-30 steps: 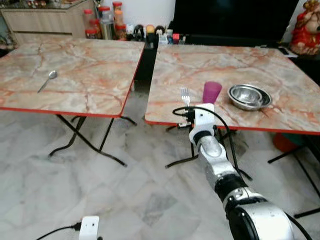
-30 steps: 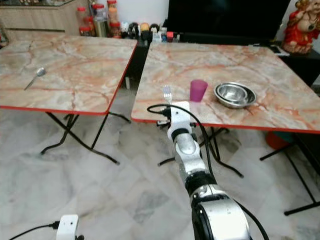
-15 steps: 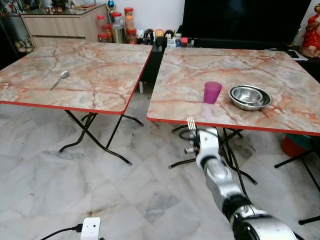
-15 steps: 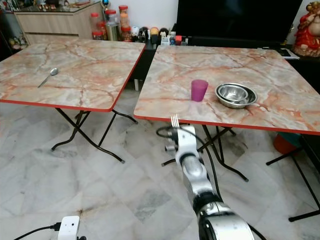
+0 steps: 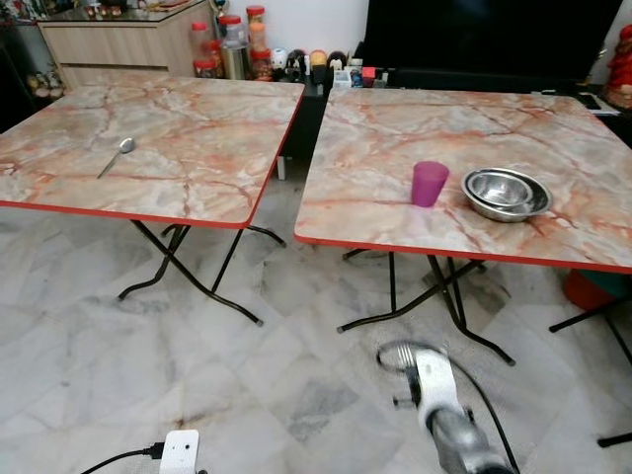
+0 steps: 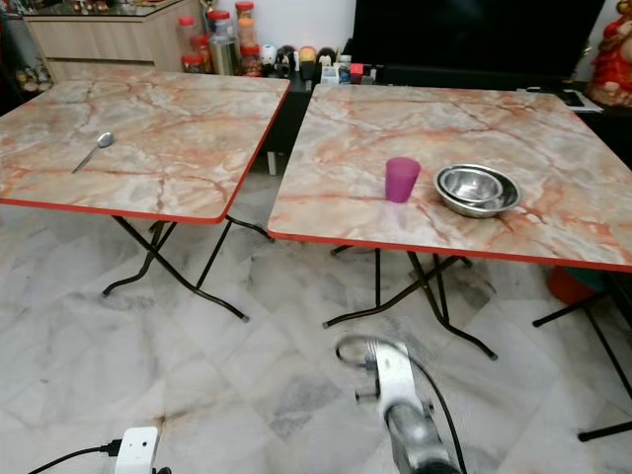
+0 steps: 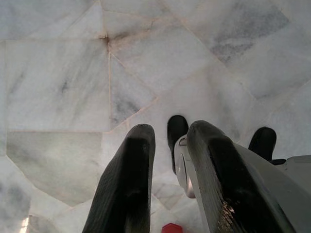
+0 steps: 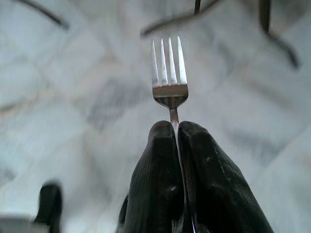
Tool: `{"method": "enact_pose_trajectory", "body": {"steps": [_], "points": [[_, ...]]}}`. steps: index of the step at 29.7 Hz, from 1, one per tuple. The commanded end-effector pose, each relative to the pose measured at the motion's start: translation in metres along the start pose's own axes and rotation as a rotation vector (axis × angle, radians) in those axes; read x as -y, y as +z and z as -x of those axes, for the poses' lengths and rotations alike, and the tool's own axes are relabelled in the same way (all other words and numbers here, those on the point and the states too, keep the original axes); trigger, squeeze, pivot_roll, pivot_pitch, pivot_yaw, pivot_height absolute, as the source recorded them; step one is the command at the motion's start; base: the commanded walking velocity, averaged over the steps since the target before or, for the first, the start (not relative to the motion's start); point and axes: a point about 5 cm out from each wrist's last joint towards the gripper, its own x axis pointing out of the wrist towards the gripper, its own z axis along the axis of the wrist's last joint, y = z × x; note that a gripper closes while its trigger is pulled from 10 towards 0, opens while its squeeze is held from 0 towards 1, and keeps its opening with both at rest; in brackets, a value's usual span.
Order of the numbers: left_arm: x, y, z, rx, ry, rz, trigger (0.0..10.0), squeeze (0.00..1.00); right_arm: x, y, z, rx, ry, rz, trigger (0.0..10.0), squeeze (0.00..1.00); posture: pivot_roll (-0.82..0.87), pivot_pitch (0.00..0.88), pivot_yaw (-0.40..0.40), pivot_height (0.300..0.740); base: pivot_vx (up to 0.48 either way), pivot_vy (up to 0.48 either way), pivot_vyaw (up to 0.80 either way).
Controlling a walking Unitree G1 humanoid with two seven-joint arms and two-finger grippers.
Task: Setting the table
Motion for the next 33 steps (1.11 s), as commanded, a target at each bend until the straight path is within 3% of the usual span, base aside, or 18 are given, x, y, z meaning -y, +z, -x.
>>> {"method": "enact_pose_trajectory", "body": {"steps": [1, 6, 33], "points": [[-0.002, -0.002, 0.000, -0.017, 0.006, -0.001, 10.0, 0.00, 0.002, -0.004, 0.001, -0.021, -0.004, -0.013, 10.0, 0.00, -0.01, 0.000, -0.015, 0.740, 0.255, 0.000, 0.00], [0.000, 0.000, 0.000, -0.015, 0.000, -0.010, 10.0, 0.00, 0.010, -0.034, 0.007, -0.124, -0.060, -0.029, 10.0, 0.00, -0.01, 0.000, -0.012, 0.740, 0.271, 0.000, 0.00], [-0.003, 0.003, -0.001, -0.012, 0.006, 0.001, 10.0, 0.00, 0.006, -0.020, 0.004, -0.066, -0.051, -0.045, 10.0, 0.00, -0.01, 0.000, -0.005, 0.740, 0.307, 0.000, 0.00]]}}
